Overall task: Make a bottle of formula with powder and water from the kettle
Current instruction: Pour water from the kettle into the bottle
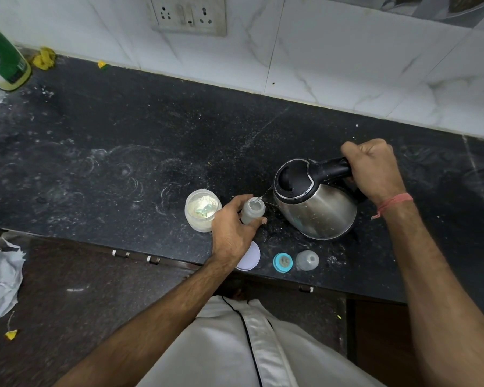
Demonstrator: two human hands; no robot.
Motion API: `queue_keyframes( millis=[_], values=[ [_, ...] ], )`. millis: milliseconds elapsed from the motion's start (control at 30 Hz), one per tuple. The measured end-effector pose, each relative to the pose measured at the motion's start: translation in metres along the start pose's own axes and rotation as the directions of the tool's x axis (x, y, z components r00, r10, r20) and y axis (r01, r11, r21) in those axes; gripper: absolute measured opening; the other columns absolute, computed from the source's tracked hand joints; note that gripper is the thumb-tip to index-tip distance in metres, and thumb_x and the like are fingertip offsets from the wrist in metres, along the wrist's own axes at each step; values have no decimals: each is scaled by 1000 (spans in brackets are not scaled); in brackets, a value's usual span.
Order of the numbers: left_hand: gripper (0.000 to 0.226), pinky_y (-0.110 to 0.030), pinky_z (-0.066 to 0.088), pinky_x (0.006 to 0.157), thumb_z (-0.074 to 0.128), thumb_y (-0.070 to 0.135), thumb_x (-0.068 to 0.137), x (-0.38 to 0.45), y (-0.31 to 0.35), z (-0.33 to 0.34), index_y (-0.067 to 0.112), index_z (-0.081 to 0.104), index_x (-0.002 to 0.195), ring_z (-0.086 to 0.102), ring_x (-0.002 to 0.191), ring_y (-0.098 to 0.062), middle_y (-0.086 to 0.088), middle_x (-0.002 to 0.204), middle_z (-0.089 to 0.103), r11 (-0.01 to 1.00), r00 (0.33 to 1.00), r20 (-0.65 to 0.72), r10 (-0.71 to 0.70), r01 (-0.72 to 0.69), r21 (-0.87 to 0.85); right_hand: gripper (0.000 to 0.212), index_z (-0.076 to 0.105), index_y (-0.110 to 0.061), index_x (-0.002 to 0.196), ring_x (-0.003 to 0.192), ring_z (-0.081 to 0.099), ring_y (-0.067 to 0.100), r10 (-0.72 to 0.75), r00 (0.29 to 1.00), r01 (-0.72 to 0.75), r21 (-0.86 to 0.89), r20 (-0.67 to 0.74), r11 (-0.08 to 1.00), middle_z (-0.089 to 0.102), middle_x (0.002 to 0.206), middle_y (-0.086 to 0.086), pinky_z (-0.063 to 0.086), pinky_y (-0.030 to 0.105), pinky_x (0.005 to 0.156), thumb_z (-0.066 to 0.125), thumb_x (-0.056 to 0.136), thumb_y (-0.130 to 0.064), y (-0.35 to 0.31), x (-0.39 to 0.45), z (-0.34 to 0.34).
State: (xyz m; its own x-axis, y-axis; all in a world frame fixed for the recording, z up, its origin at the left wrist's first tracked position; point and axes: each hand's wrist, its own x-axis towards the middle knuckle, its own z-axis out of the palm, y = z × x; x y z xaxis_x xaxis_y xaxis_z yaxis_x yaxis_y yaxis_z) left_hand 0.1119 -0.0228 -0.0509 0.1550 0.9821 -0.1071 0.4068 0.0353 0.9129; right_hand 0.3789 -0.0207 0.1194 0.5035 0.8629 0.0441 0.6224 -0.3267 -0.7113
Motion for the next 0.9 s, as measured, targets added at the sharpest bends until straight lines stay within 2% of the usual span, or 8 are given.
queue_keyframes(
  millis=[67, 133, 333, 400, 500, 600, 767, 900],
  values=[
    [63, -35, 65, 103, 104, 32, 80, 0, 1, 0, 28, 75, 135, 75, 115, -2, 16, 125, 81, 1000, 1000, -3, 1, -1, 0, 53, 44, -6, 46, 42, 29, 16, -6, 1000, 6, -2, 4, 1000, 32, 36, -9, 32, 21, 45, 61, 92, -27, 0, -1, 1],
    [63, -35, 65, 103, 104, 32, 79, 0, 2, 0, 28, 75, 135, 75, 116, -2, 16, 124, 81, 1000, 1000, -7, 5, -5, -3, 53, 45, -4, 47, 43, 31, 17, -15, 1000, 15, -1, 5, 1000, 33, 38, -7, 34, 24, 47, 60, 91, -30, 1, -1, 1],
    [63, -36, 65, 104, 104, 30, 80, -1, 1, 1, 28, 75, 135, 75, 117, -3, 15, 125, 81, 1000, 1000, -10, 0, -1, -12, 53, 47, 0, 50, 47, 37, 24, -19, 1000, 19, 12, -3, 1000, 41, 47, 9, 38, 31, 57, 60, 91, -31, 0, -4, 1],
    [63, -35, 65, 104, 104, 31, 80, -1, 1, 1, 27, 75, 136, 76, 117, -2, 15, 125, 81, 1000, 1000, -18, 0, 0, -10, 52, 46, -4, 48, 46, 36, 22, -19, 1000, 19, 15, -1, 1000, 41, 46, 6, 38, 31, 57, 60, 90, -31, 0, -4, 0],
    [63, -35, 65, 102, 103, 32, 80, -2, 0, 1, 27, 76, 136, 76, 114, -2, 16, 123, 82, 1000, 1000, -27, 2, -2, -3, 54, 40, -11, 44, 41, 28, 14, -15, 1000, 15, -1, -3, 1000, 31, 37, -9, 35, 32, 56, 60, 91, -29, -1, -5, 0],
    [62, -35, 65, 102, 103, 33, 81, -2, 0, 1, 27, 75, 136, 76, 115, -2, 16, 123, 82, 1000, 1000, -30, 8, -8, -4, 54, 38, -11, 44, 40, 26, 14, -20, 1000, 20, -5, -5, 1000, 28, 37, -10, 34, 33, 56, 59, 90, -30, -1, -5, 0],
    [61, -33, 65, 101, 102, 33, 82, -2, -1, 2, 26, 75, 136, 76, 114, -1, 16, 122, 82, 1000, 999, -44, 4, -4, -1, 53, 41, -4, 47, 44, 30, 18, -30, 1000, 30, -10, -3, 1000, 34, 42, -2, 37, 32, 56, 59, 89, -33, -1, -4, 1],
    [51, -37, 67, 96, 97, 34, 88, -3, -4, 2, 29, 75, 134, 77, 109, 2, 18, 117, 82, 1000, 999, -51, 18, -18, 0, 55, 41, 4, 53, 46, 31, 20, -44, 999, 43, -11, -7, 999, 37, 47, 5, 37, 30, 56, 60, 92, -29, 0, -4, 2]
  ],
)
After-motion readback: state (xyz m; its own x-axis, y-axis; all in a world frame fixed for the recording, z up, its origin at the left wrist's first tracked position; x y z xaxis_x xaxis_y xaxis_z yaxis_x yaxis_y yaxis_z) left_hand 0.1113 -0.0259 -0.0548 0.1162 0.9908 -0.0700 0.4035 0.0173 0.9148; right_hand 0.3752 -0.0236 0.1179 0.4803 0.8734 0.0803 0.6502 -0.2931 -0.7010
